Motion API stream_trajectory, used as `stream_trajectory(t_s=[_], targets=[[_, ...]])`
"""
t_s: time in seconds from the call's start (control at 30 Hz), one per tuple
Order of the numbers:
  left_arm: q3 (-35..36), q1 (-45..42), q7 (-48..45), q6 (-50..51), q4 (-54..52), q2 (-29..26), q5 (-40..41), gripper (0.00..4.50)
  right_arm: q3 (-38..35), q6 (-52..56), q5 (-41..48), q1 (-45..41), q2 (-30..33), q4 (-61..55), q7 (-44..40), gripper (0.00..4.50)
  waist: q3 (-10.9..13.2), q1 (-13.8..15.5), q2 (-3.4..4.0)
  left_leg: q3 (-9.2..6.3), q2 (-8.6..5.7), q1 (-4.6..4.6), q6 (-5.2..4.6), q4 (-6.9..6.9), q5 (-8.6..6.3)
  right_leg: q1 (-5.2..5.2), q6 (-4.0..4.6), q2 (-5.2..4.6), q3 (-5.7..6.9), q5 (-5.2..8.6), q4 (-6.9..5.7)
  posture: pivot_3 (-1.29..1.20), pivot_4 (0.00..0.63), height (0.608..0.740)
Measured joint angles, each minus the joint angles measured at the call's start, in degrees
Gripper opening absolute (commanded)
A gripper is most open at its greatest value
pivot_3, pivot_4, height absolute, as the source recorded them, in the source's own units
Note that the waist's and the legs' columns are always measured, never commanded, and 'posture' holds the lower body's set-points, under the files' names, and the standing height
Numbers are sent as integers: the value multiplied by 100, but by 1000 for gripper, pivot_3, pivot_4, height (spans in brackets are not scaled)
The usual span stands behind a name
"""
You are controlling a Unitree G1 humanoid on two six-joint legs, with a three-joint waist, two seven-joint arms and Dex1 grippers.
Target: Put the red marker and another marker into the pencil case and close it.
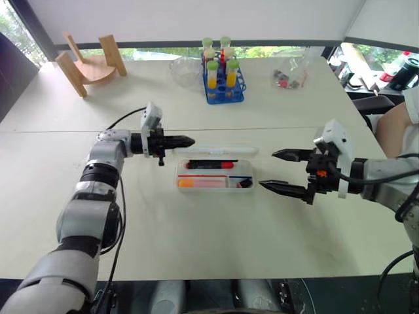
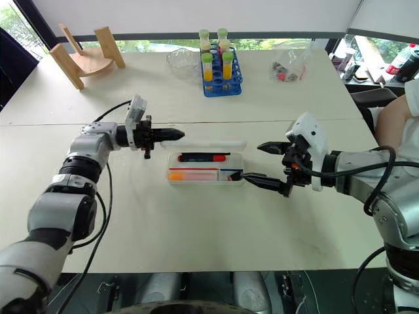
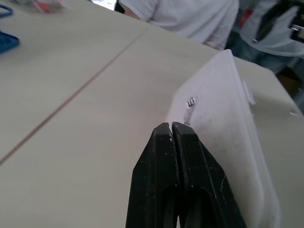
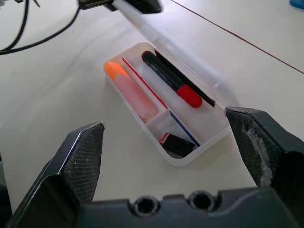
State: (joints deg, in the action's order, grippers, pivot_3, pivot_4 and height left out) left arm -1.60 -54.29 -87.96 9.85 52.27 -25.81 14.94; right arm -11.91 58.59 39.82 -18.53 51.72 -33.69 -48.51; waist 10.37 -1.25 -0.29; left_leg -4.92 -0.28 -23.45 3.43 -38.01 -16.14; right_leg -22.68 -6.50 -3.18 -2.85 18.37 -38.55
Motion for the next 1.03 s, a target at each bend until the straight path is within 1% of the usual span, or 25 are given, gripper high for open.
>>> stream_trajectory(t_s=[0.07, 0.17, 0.27, 0.33, 0.37, 0.43, 0.47, 0.57, 0.67, 0.73, 0.83, 0.93, 1.03], targets=[[-161, 216, -15, 89, -345, 24, -105, 31, -2, -1, 47, 1, 2, -4, 58, 4500, 0, 16, 0, -2, 0, 1, 0, -5, 0, 4, 0, 0, 0, 0, 0, 0, 150, 740], [-523, 590, 260, 68, -726, 180, -431, 31, 1, -15, 101, 0, 2, -7, 128, 4500, 0, 53, 0, -6, -2, 2, 0, -9, 0, 12, -2, -2, 1, -1, 1, 0, 150, 740], [-872, 764, 632, -327, -1148, 246, -767, 31, 29, -50, 95, -5, 23, -1, 189, 4500, -14, 64, 2, -9, -2, 23, 0, -9, 0, 39, -2, -3, 1, -1, 5, 0, 150, 740], [-1026, 813, 801, -572, -1256, 197, -962, 31, 56, -106, 85, -11, 60, 19, 208, 4500, -25, 59, 15, -4, -3, 69, -1, -7, -1, 84, -2, -4, 0, -1, 8, 0, 150, 740], [-1064, 852, 888, -652, -1259, 172, -992, 31, 96, -140, 79, -20, 70, 31, 213, 4500, -25, 54, 15, -4, -1, 126, -5, 6, -3, 139, -3, -3, 1, 0, 22, 0, 150, 740], [-1050, 901, 1025, -670, -1279, 119, -994, 31, 139, -200, 71, -47, 91, 35, 222, 4500, -23, 16, 12, 0, 2, 208, -14, 28, -10, 214, -3, -2, 0, 3, 41, 0, 150, 740], [-1041, 924, 1069, -641, -1307, 93, -989, 31, 153, -220, 60, -52, 107, 38, 227, 4500, -24, 5, 11, 0, 3, 222, -15, 35, -10, 226, -3, -2, 0, 3, 47, 0, 150, 740], [-761, 1127, 1098, -186, -1604, -88, -736, 31, 255, -316, -2, -129, 112, 108, 250, 4500, -24, -52, 11, -7, 12, 215, -16, 35, -8, 214, -1, 10, -4, 2, 45, 0, 150, 740], [-297, 1610, 1060, 1081, -2472, -421, -28, 31, 303, -392, -34, -170, 111, 209, 273, 4500, -19, -120, 5, -16, 22, 171, -16, 37, -8, 166, 1, 19, -6, 0, 29, 0, 150, 740], [52, 1902, 1055, 1978, -3369, -743, 548, 31, 336, -417, -34, -164, 114, 245, 256, 4500, -19, -123, 5, -29, 31, 101, -15, 34, -7, 101, 3, 29, -5, 0, 31, 0, 150, 740], [804, 2633, 1267, 2970, -4910, -1439, 1304, 31, 386, -488, -64, 35, 183, 318, 137, 4500, -20, -138, 8, -20, 37, 64, -19, 47, -9, 48, 7, 19, -21, 2, 32, 0, 150, 740], [1433, 3341, 1692, 3558, -5910, -1779, 1745, 31, 420, -583, -116, 105, 229, 486, 25, 4500, -20, -115, 9, -10, 28, 49, -10, 56, -4, 31, 5, -8, -19, 2, 34, 0, 150, 740], [1929, 4126, 2091, 4042, -6695, -1898, 2160, 31, 467, -676, -156, 228, 308, 603, -126, 4500, -16, -80, 3, -7, 19, 51, -9, 54, -4, 40, 1, -23, -16, 0, 37, 0, 150, 740]])
